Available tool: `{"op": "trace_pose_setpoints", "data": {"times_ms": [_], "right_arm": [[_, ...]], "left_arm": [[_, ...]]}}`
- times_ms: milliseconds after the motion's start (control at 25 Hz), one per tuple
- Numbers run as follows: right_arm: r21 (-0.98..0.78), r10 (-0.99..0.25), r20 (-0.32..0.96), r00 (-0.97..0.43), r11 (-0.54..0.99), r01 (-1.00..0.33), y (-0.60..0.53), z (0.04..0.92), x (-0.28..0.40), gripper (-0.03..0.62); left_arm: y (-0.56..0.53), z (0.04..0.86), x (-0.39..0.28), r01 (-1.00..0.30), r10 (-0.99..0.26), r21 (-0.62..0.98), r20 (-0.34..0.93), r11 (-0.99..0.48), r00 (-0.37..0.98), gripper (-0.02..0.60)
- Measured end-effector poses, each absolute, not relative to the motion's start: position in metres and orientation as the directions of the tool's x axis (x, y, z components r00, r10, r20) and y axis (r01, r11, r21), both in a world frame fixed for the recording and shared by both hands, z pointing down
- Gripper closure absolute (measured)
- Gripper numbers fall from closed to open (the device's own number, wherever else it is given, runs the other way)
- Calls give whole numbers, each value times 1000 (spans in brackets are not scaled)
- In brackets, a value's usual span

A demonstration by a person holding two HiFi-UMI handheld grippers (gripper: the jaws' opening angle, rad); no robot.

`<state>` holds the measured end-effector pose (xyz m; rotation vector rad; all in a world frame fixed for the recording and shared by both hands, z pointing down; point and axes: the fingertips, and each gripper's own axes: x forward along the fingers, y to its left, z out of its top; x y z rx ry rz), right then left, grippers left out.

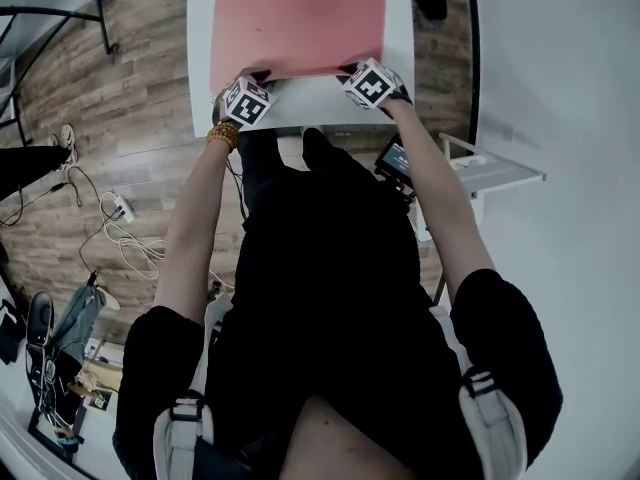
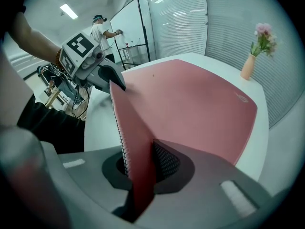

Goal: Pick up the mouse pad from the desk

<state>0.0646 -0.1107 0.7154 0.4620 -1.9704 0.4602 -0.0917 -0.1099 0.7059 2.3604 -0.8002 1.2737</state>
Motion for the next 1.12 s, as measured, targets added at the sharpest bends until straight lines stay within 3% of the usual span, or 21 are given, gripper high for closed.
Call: {"op": "trace_pose_setpoints", "data": {"times_ms": [720,1120], "right_arm": [[-197,-23,918,-396,840,-505,-92,707,68,536],[-130,-93,892,-442,883,-450,-94,666,73,539]], "left_arm": [[-91,694,-89,-670,-319,80,833,-738,451,534],[-93,647,-78,-702,-414,90,752,-707,513,540]]}}
